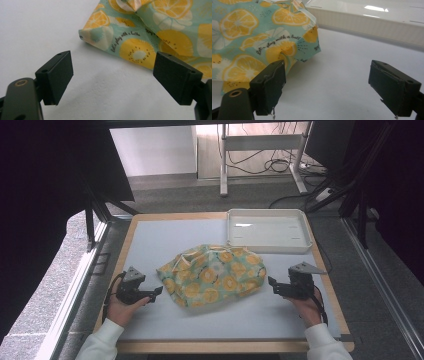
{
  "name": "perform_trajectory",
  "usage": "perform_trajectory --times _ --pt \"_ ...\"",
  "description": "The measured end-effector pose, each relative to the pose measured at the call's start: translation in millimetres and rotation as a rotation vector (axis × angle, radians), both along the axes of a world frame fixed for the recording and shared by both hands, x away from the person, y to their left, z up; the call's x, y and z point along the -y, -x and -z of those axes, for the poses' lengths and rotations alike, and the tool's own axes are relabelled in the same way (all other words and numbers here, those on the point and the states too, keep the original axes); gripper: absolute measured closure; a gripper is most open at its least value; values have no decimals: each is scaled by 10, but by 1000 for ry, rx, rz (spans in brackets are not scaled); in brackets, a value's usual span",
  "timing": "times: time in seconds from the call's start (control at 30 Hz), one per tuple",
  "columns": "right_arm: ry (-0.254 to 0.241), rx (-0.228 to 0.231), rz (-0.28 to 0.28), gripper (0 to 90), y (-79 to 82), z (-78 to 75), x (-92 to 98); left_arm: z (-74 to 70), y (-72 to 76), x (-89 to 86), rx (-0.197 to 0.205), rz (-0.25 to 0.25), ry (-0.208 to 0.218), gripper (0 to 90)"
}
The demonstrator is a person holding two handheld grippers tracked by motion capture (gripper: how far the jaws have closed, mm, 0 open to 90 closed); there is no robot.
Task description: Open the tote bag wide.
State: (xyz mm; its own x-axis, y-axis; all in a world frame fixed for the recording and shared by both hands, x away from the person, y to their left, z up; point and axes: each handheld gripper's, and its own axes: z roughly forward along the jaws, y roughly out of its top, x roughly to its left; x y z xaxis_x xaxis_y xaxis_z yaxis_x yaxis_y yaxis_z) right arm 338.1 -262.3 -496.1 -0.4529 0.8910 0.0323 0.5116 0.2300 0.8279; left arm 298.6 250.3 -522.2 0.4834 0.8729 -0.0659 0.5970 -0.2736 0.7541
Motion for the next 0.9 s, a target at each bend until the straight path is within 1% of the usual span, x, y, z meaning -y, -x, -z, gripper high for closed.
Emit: perform_trajectory --times 0.1,0.2,0.23,0.27,0.3,0.33,0.37,0.4,0.43,0.5,0.57,0.63,0.77,0.83,0.9 --pt "4 -4 0 167 2 36 22 11 -9 1 4 -7 -2 176" --pt "-8 -15 5 196 -31 68 50 32 -13 2 25 -23 -12 199" --pt "-8 -15 5 196 -31 68 50 32 -13 2 25 -23 -12 205" --pt "-19 -16 9 202 -58 68 46 35 -18 -1 31 -27 -12 210" --pt "-12 -15 8 203 -64 74 38 36 -24 -5 37 -31 -3 216" --pt "1 -16 8 203 -65 88 29 29 -37 -19 33 -36 21 222" --pt "13 -20 0 203 -66 105 28 29 -37 -19 33 -36 21 227" --pt "13 -20 0 203 -66 105 28 22 -40 -25 31 -38 28 227" --pt "22 -29 -2 204 -59 127 35 14 -42 -29 27 -38 34 245" --pt "23 -33 1 207 -52 124 49 -8 -33 -27 6 -32 45 261" --pt "7 -29 10 214 -30 108 72 -26 -15 -12 1 -13 40 293" --pt "8 -25 16 219 -6 95 81 -38 -1 1 3 -5 30 305" --pt "20 -29 8 220 22 96 50 -62 29 -18 3 0 49 312" --pt "32 -22 -6 220 36 94 11 -63 45 -25 0 3 56 314" --pt "38 -19 -9 220 36 96 2 -62 49 -24 -2 5 58 315"
